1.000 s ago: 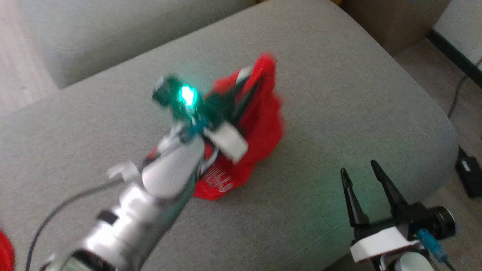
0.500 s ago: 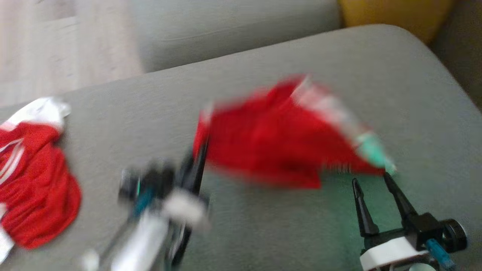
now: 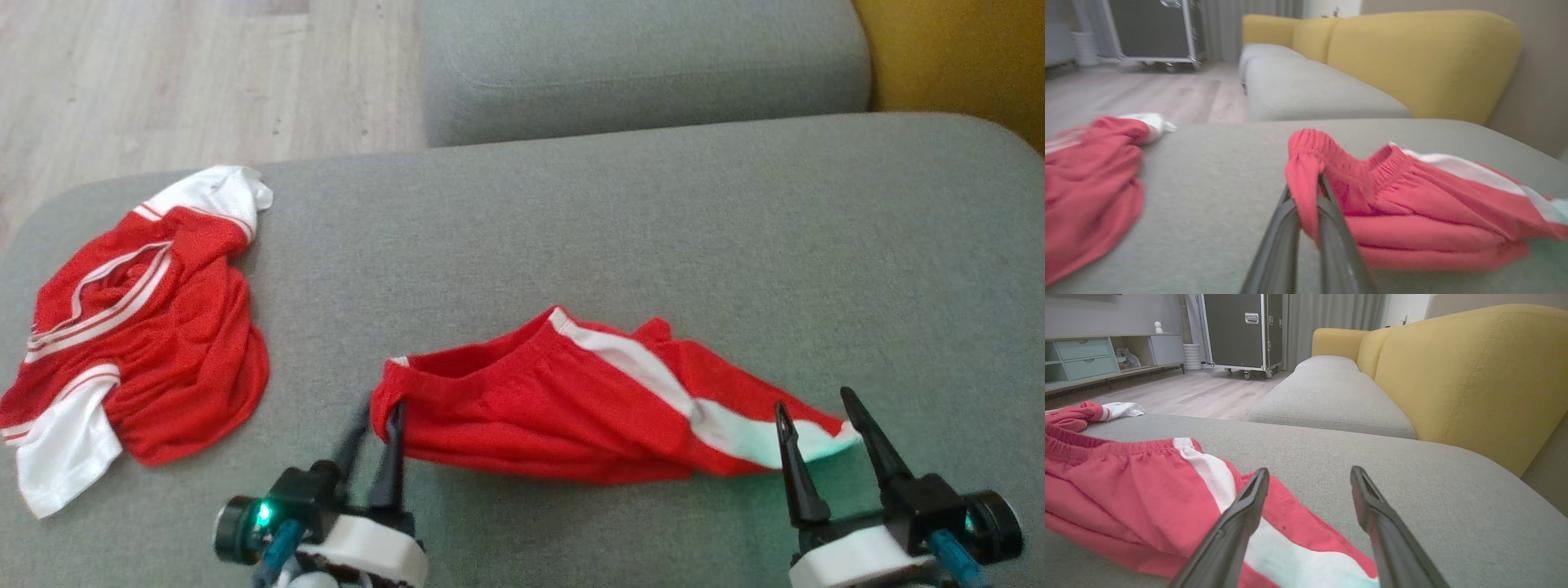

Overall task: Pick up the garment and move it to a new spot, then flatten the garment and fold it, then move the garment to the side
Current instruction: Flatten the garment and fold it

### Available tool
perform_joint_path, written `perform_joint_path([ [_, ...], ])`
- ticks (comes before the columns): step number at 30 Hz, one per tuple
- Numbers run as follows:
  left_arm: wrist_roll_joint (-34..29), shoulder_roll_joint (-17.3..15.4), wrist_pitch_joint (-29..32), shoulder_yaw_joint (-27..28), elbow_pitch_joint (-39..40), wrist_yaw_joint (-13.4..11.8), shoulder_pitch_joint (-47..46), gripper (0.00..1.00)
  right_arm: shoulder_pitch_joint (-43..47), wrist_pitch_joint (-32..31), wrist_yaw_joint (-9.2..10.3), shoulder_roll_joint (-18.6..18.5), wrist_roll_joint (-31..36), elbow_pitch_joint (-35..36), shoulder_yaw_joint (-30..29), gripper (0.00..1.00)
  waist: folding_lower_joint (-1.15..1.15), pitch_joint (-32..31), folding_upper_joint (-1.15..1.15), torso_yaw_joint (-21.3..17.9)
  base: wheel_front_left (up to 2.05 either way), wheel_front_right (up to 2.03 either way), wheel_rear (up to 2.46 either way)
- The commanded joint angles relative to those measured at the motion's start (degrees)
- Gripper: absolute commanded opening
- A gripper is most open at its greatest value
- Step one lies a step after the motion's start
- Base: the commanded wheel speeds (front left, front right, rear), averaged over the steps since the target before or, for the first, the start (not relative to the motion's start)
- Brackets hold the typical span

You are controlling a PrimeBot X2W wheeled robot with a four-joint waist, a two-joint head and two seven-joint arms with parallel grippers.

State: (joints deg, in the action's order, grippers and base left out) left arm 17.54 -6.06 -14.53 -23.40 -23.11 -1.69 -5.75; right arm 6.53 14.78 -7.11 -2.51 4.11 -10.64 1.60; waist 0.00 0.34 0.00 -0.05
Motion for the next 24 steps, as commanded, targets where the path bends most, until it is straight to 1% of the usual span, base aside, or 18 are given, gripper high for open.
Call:
perform_joint_path([
  [1,-1.2,0.0,-0.5,3.0,2.6,-0.6,-0.5,1.00,-0.9,0.2,-0.37,-0.4,0.0,1.4,1.3,1.00,0.00,-0.8,0.00,0.7,0.00,0.00,0.00],
  [2,-2.2,0.2,-0.5,3.8,3.5,-1.0,0.0,1.00,-0.8,0.2,-0.37,-0.4,-0.2,1.3,1.4,1.00,0.00,-1.1,0.00,1.0,0.00,0.00,0.00],
  [6,-4.4,0.9,-0.5,6.3,7.4,-1.5,3.0,1.00,-0.1,0.2,-0.37,-0.4,-0.7,1.3,1.6,1.00,0.00,-2.7,0.00,2.1,0.00,0.00,0.00],
  [10,-6.7,1.4,-0.5,9.1,12.8,-2.6,6.9,1.00,1.0,0.2,-0.37,-0.4,-1.0,1.2,1.4,1.00,0.00,-4.5,0.00,3.0,0.00,0.00,0.00],
  [15,-10.8,1.6,-0.5,10.0,17.4,-3.4,10.8,1.00,1.6,0.2,-0.37,-0.4,-1.1,1.3,1.4,1.00,0.00,-5.6,0.00,3.3,0.00,0.00,0.00],
  [18,-12.0,1.7,-0.5,9.8,17.5,-3.3,11.1,1.00,1.7,0.2,-0.37,-0.4,-1.1,1.4,1.5,1.00,0.00,-5.7,0.00,3.0,0.00,0.00,0.00],
  [22,-12.2,2.1,-0.5,8.5,15.7,-1.5,8.5,1.00,1.6,0.2,-0.37,-0.4,-0.9,1.4,1.9,1.00,0.00,-5.2,0.00,1.9,0.00,0.00,0.00],
  [24,-10.7,2.3,-0.5,7.2,12.6,1.2,6.0,1.00,1.5,0.2,-0.37,-0.4,-0.6,1.4,2.2,1.00,0.00,-4.5,0.00,1.1,0.00,0.00,0.00],
])
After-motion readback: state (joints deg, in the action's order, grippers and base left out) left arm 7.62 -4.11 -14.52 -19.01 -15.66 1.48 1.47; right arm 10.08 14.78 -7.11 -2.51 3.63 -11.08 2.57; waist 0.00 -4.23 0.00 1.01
